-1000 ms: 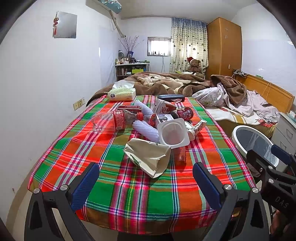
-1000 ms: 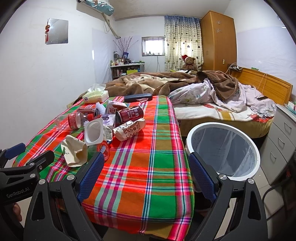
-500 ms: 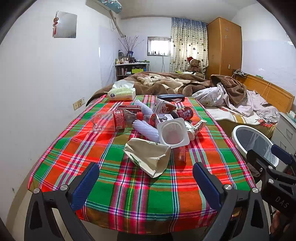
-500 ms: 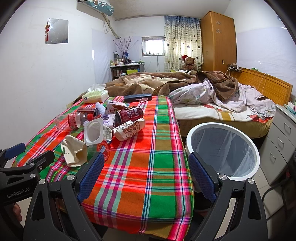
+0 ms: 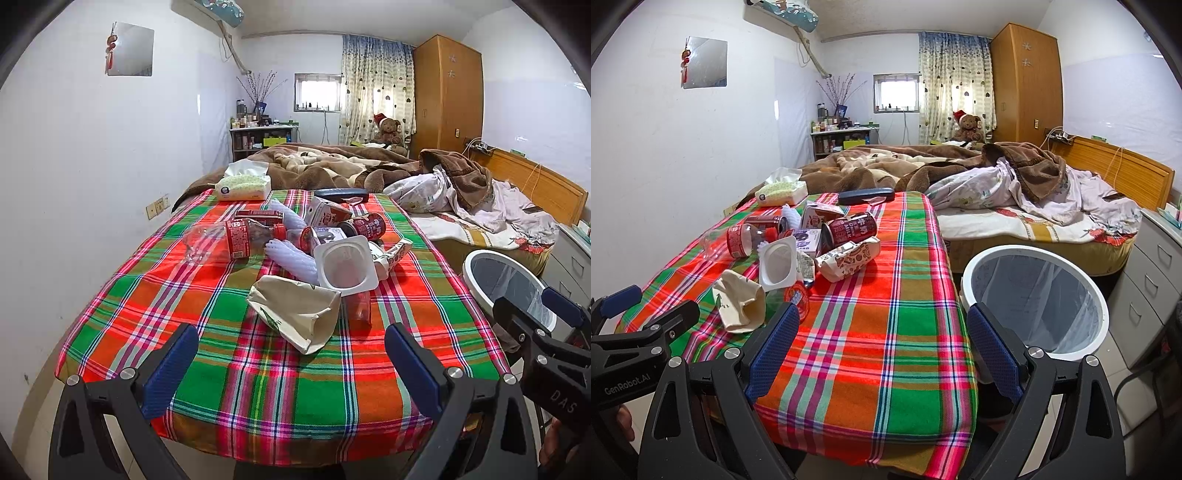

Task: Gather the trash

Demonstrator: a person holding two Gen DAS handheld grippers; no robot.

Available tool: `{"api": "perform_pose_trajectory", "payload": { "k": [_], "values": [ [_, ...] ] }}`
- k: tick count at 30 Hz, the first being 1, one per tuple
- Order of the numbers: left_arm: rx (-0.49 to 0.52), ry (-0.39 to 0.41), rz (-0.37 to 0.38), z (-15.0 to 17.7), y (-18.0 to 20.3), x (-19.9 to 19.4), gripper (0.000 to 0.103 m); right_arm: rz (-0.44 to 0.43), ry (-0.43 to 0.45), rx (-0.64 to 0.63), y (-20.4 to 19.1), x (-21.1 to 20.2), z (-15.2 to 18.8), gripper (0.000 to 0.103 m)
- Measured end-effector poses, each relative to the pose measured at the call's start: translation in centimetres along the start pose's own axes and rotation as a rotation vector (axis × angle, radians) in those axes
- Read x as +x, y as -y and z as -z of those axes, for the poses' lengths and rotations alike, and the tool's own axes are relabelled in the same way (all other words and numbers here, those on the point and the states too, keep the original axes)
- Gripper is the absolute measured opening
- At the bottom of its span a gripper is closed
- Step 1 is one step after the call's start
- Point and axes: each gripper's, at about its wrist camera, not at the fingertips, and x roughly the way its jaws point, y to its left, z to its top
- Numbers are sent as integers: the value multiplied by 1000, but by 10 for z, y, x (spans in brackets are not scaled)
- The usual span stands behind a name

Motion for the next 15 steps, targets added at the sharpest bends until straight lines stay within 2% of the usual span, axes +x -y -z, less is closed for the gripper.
{"api": "perform_pose_trajectory", "payload": {
  "k": [15],
  "values": [
    [1,-5,-1,1,1,2,102,0,-3,0,0,1,0,94]
  ]
}}
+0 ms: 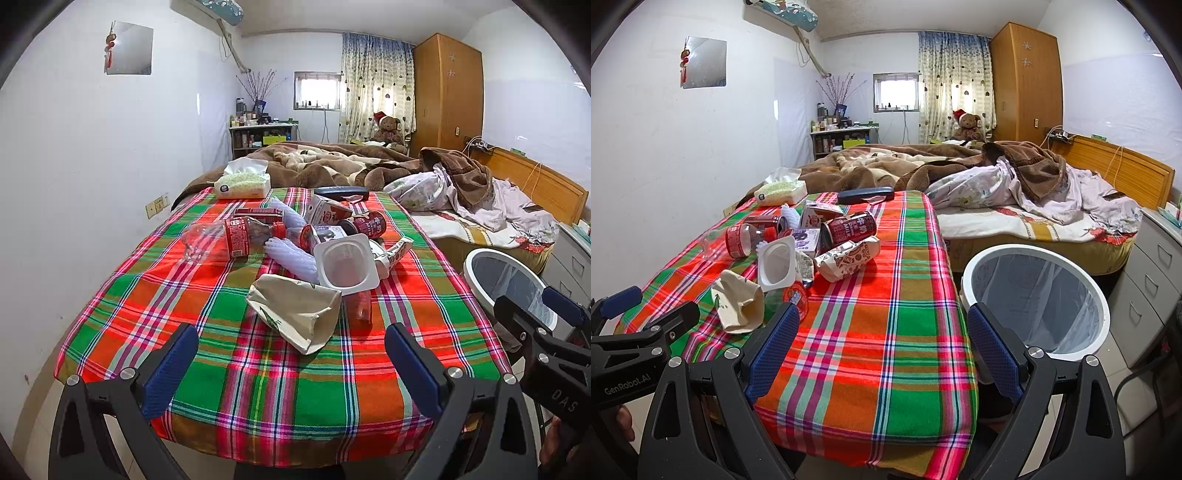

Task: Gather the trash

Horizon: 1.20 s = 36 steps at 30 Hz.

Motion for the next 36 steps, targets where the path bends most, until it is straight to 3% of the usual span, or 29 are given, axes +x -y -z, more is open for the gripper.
{"api": "perform_pose_trajectory", "payload": {
  "k": [7,17,27,31,36],
  "values": [
    [-12,-33,17,1,-5,12,102,-2,-11,-1,0,6,-1,94],
    [-118,-133,66,3,-33,55,102,-26,-23,9,1,38,-9,94],
    [-172,-242,143,6,-39,102,84,-101,-65,-6,-13,70,-19,94],
    [-196,-257,161,4,-44,112,77,-86,-79,-20,-16,82,-23,94],
    [-240,-292,203,0,-51,127,57,-91,-106,14,-12,99,-30,88]
  ]
}}
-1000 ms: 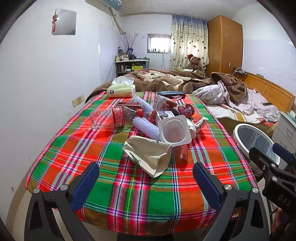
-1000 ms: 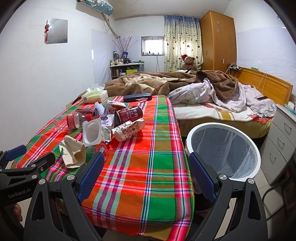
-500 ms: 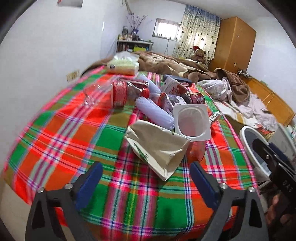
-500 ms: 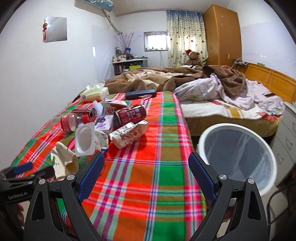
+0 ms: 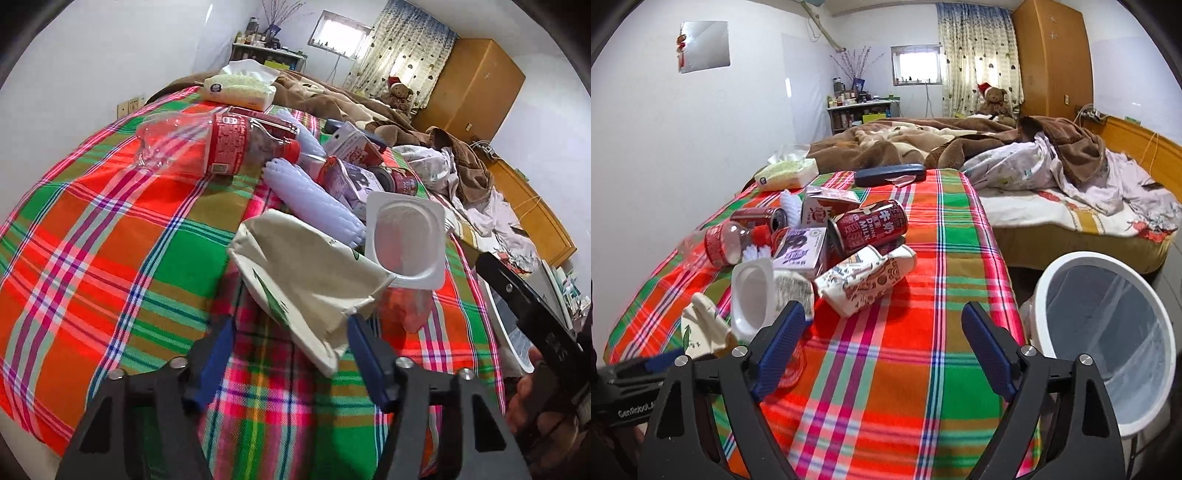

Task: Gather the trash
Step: 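Grasp the patterned paper cup with the right gripper while the left grasps the beige paper bag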

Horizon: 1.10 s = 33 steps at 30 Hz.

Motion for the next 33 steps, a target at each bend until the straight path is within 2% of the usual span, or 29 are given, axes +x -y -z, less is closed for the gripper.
{"api": "perform_pose_trajectory", "payload": {
  "k": [3,5,10,12,16,17,20,22,24,26,28,29,33],
  "values": [
    [-19,-11,22,-5,-6,3,51,-17,-18,19,1,9,-4,87],
    [-39,-19,31,-11,-12,4,46,-29,-37,42,2,16,-8,82],
    [-41,-13,-17,-18,-22,1,46,-38,-69,85,4,31,-14,74],
    [-60,-2,-22,-21,-26,-1,46,-42,-90,92,3,38,-15,63],
    [-88,19,-55,-30,-32,-1,46,-37,-130,95,0,50,-15,61],
    [-100,27,-65,-33,-33,-1,46,-32,-140,95,-1,53,-14,56],
    [-117,33,-61,-38,-36,1,46,-24,-168,106,3,60,-14,45],
    [-136,35,-49,-40,-39,3,46,-18,-182,109,4,62,-13,43],
    [-164,57,-44,-41,-43,2,46,-22,-188,103,4,63,-13,33],
    [-175,66,-31,-42,-43,0,46,-25,-184,99,4,62,-14,32],
    [-170,97,-30,-43,-40,-6,50,-31,-183,97,4,62,-15,27],
    [-170,98,-39,-45,-39,-5,57,-41,-182,100,4,61,-15,25],
    [-169,51,-70,-49,-40,8,58,-52,-169,102,3,61,-16,20]
  ]
}}
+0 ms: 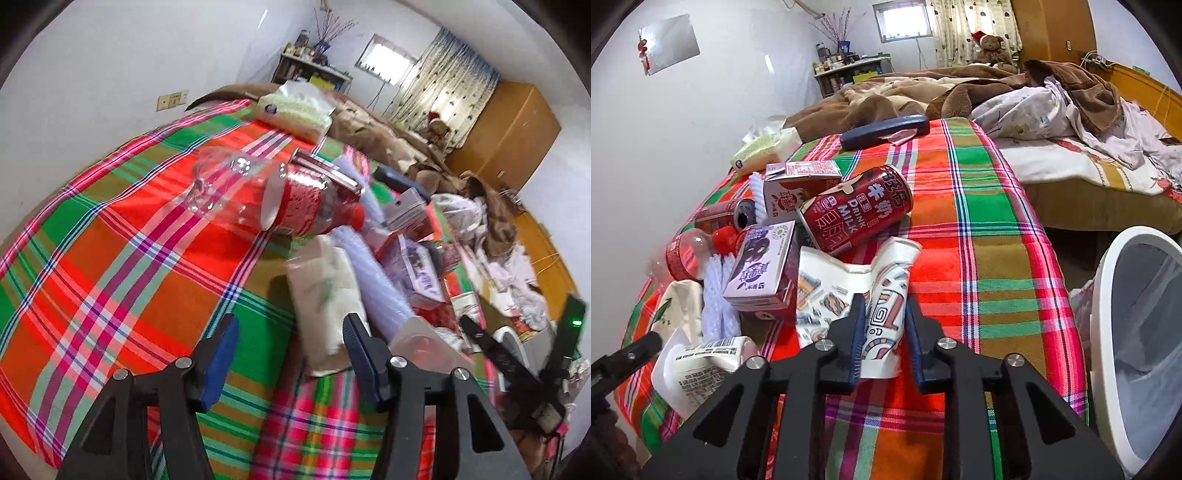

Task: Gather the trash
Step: 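Grasp the patterned paper cup with the right gripper while the left grasps the beige paper bag, then carry both items over the white bin and open both grippers to drop them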

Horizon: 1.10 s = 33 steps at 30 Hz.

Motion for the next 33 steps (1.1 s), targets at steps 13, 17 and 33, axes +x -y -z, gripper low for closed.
{"api": "perform_pose_trajectory", "payload": {
  "k": [13,17,33],
  "values": [
    [65,-35,3,-2,19,25,30,-4,3,19,10,-2,0,19],
    [99,-22,1,-1,26,23,23,-4,10,12,10,-3,0,18],
    [204,89,25,-4,54,-20,17,-29,95,44,23,-33,1,18]
  ]
}}
